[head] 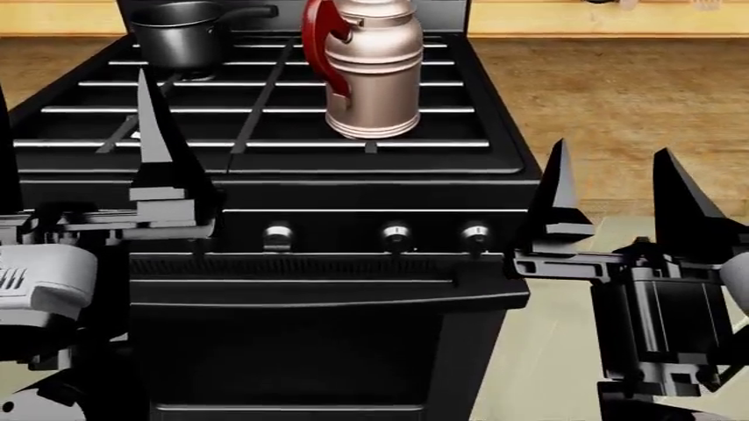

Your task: Pick the kettle from the counter and place it on a stove burner. Then turn the burner on.

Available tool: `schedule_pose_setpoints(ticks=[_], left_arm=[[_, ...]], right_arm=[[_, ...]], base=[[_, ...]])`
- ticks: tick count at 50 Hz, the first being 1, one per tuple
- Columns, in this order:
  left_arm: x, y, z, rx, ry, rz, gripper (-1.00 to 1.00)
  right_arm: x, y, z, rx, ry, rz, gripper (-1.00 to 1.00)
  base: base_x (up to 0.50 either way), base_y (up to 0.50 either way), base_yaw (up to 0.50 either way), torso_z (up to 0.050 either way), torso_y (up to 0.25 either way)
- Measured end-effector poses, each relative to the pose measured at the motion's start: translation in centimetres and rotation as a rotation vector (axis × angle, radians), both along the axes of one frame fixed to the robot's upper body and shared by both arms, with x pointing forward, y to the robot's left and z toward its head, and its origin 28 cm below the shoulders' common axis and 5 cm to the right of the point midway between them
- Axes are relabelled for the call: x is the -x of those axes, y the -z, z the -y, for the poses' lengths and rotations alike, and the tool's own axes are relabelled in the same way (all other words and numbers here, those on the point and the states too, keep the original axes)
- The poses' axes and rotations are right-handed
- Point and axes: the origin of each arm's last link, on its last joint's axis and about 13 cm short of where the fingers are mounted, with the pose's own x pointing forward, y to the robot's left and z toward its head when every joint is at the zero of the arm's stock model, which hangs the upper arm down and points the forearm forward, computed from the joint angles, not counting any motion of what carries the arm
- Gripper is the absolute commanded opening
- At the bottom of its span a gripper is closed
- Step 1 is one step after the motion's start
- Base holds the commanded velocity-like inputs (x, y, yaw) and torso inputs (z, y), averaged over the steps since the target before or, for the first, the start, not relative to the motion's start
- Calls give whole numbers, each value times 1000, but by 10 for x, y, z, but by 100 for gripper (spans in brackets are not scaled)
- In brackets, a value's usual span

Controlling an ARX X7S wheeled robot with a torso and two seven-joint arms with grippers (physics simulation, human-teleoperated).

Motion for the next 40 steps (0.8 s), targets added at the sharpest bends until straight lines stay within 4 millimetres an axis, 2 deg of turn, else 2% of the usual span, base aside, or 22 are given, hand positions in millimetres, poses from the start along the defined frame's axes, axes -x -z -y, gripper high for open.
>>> schedule_pose_setpoints(ticks=[24, 40], left_arm=[[1, 0, 1, 18, 15, -12, 100], [2, 1, -1, 21, -1, 15, 100]], right_arm=[[-6, -1, -1, 12, -11, -125, 100], [-18, 4, -1, 84, -42, -333, 100]], base=[[0, 0, 0, -50, 0], [0, 0, 0, 0, 0]])
